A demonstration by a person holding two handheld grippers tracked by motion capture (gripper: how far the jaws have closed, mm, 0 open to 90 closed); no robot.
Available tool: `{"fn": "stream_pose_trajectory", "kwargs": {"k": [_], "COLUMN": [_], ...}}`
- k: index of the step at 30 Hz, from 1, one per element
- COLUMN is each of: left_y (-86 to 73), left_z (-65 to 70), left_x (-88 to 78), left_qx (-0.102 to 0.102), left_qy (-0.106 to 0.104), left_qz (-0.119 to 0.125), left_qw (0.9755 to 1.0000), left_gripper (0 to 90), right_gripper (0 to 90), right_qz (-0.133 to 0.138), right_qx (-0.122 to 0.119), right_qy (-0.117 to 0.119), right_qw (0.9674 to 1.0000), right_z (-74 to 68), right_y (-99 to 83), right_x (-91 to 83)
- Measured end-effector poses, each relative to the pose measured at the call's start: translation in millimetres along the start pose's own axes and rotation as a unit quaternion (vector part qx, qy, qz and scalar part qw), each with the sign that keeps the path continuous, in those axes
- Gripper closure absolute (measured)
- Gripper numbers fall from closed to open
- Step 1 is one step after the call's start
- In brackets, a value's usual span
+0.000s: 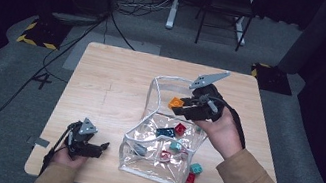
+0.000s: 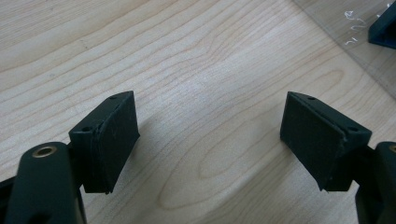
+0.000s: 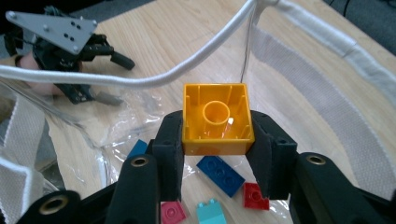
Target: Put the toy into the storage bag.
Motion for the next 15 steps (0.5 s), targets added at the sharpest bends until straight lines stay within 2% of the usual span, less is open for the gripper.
{"fn": "stream_pose_trajectory", "kwargs": {"k": [8,15], "left_y": [0.0,0.0], "left_z": [-0.1,-0.2], "left_x": [-0.2,-0.2], "left_qx": [0.001,0.001], "left_qy": [-0.001,-0.001], "left_qz": [-0.001,-0.001], "left_qw": [1.0,1.0], "left_gripper": [19.5,19.5], "right_gripper": [58.4,58.3], "right_qz": [-0.032,-0.071], "right_qx": [-0.01,-0.016], "right_qy": [-0.001,-0.002], "right_qw": [0.9995,0.9974], "right_z": [-4.3,-6.6], "right_y": [0.6,-0.5], "right_x": [11.4,22.7]}}
Point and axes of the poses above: each handheld gripper's, and its own axes: x roughly forward along the jaws, y roughly out of its top, z roughly to its right, the point moved 2 cm from there along x, roughly forward along the jaws, and after that the axes turned 11 degrees about -z, right-handed, at the moved point
